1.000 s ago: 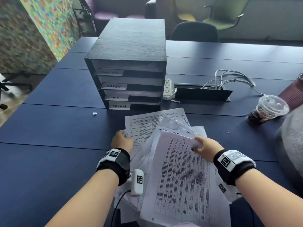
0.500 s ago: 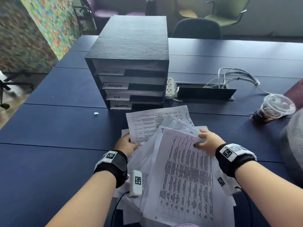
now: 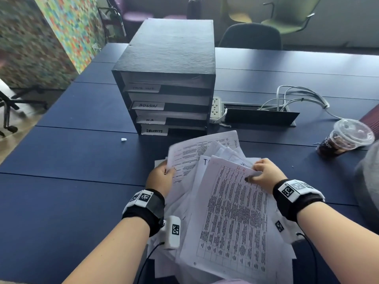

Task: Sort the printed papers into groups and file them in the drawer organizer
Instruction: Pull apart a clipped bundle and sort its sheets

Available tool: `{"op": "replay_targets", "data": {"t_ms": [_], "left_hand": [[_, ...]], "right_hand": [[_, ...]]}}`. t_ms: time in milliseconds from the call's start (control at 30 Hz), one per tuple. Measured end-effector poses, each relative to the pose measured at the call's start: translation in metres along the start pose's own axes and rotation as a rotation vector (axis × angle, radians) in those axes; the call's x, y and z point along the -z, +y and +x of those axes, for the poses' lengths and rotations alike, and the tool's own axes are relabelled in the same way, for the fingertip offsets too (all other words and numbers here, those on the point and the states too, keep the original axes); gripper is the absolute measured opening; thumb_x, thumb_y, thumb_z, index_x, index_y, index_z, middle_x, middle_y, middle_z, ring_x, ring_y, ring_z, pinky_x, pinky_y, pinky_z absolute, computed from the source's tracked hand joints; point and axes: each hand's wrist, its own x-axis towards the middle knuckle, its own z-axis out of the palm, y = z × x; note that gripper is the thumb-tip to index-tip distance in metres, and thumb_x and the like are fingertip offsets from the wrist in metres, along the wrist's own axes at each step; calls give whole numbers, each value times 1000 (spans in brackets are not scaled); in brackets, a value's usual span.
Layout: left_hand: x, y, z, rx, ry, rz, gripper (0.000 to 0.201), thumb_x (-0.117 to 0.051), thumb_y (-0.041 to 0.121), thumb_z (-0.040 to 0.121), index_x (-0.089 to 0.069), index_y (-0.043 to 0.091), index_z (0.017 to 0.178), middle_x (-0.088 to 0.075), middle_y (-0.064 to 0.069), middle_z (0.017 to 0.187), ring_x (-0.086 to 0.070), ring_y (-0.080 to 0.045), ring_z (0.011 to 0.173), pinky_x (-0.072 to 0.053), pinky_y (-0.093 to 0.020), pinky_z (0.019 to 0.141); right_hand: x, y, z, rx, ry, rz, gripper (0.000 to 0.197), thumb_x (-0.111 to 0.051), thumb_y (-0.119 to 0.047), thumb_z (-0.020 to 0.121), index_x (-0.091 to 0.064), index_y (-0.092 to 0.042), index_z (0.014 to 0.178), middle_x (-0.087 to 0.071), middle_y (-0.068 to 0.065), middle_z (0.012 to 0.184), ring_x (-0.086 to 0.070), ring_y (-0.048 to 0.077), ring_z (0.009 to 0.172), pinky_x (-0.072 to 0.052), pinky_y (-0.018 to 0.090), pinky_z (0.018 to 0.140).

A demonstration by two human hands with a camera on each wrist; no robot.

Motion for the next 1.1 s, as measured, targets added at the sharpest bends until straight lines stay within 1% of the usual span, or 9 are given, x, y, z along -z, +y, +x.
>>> {"op": "replay_targets", "data": {"t_ms": [167,300,400,500,700,800,900,967,1100], "left_hand": [[13,-7,10,152,-87,197,30,-59,-1,82,-63,8,110,-66,-12,105,-61,-28,100,-39,-23,74],[25,-17,14,290,-257,112,23,-67,11,53,-67,13,75,-65,-5,76,-59,-22,76,-48,-30,70],[28,-13,18,237,-115,-40,10,-72,20,74,-69,14,81,-67,-3,78,-62,-21,75,-48,-25,70],[26,-4,21,-9,-21,-97,18,-64,14,86,-70,23,100,-69,2,98,-63,-14,88,-47,-19,77],[25,4,33,4,-128,504,30,-45,9,89,-63,19,111,-64,-3,110,-57,-24,96,-44,-27,80],[31,1,33,60,-353,837,29,-44,15,92,-59,11,116,-58,-10,124,-55,-27,113,-43,-28,90],[28,-3,29,108,-553,1064,31,-47,15,88,-62,7,115,-61,-12,123,-58,-27,111,-43,-25,82],[24,-2,29,122,-551,1035,28,-52,21,88,-64,8,109,-63,-11,111,-59,-27,101,-41,-24,75],[15,0,28,20,-306,589,17,-55,20,89,-64,17,103,-66,-3,98,-57,-20,84,-37,-23,67]], "right_hand": [[0,2,-7,13,27,-8,21,-78,-27,73,-60,-20,65,-45,-2,99,-50,15,81,-35,22,68],[3,7,-8,33,21,2,22,-78,-24,72,-59,-21,62,-52,-1,94,-51,16,79,-35,23,67],[2,11,-8,60,48,48,23,-79,-21,70,-64,-4,67,-54,2,89,-54,21,76,-41,28,67],[0,13,-11,83,74,65,27,-79,-19,70,-65,4,73,-55,4,92,-55,23,78,-44,31,72],[5,13,-12,103,130,90,22,-78,-17,71,-64,0,71,-57,6,86,-56,25,78,-43,32,71],[15,11,-9,80,156,100,15,-77,-17,71,-66,-7,71,-59,5,82,-56,23,77,-44,32,71],[21,9,-8,76,126,98,14,-77,-15,71,-64,-11,67,-56,2,77,-53,19,71,-40,29,66],[24,8,-8,78,100,123,21,-77,-13,71,-60,-20,61,-55,0,74,-51,18,68,-39,28,65],[24,3,-7,74,66,129,29,-78,-12,70,-56,-24,55,-53,-3,69,-50,16,65,-39,27,64]]}}
